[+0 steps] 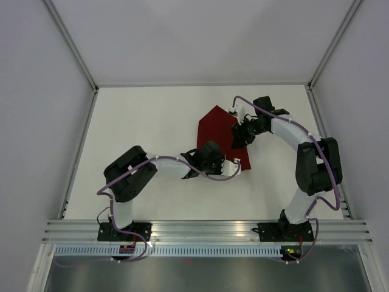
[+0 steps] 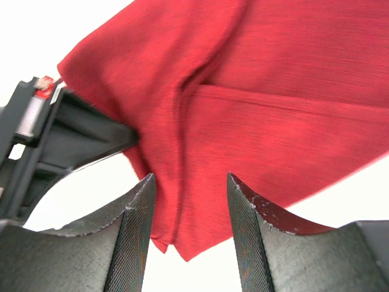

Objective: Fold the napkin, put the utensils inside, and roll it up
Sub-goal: Roll the napkin at the center of the board.

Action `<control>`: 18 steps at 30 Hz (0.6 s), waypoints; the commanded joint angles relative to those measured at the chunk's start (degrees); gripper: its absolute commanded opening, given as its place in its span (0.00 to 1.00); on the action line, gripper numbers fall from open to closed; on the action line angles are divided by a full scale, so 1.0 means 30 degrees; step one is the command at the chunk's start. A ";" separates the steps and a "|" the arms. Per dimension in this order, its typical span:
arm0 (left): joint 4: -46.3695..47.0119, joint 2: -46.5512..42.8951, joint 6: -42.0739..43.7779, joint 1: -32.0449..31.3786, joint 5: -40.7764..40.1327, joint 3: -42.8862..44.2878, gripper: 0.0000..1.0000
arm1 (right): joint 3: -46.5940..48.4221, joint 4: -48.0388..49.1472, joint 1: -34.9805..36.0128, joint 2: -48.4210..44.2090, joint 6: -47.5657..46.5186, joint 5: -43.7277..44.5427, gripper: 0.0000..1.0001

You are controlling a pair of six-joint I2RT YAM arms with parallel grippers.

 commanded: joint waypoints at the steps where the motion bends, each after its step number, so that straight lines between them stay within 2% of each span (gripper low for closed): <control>1: -0.2843 0.0246 -0.2167 0.0032 0.2031 0.1033 0.02 | -0.0847 0.2541 -0.1237 -0.1462 0.1859 0.0011 0.57; 10: -0.7381 0.1300 -0.4101 0.1232 0.5252 0.4076 0.02 | -0.2748 0.4943 -0.5012 -0.4153 0.3238 -0.1688 0.57; 18: -1.2095 0.3669 -0.5740 0.3048 0.9265 0.7477 0.02 | -0.6119 0.6762 -0.5166 -0.7964 0.1103 -0.2362 0.58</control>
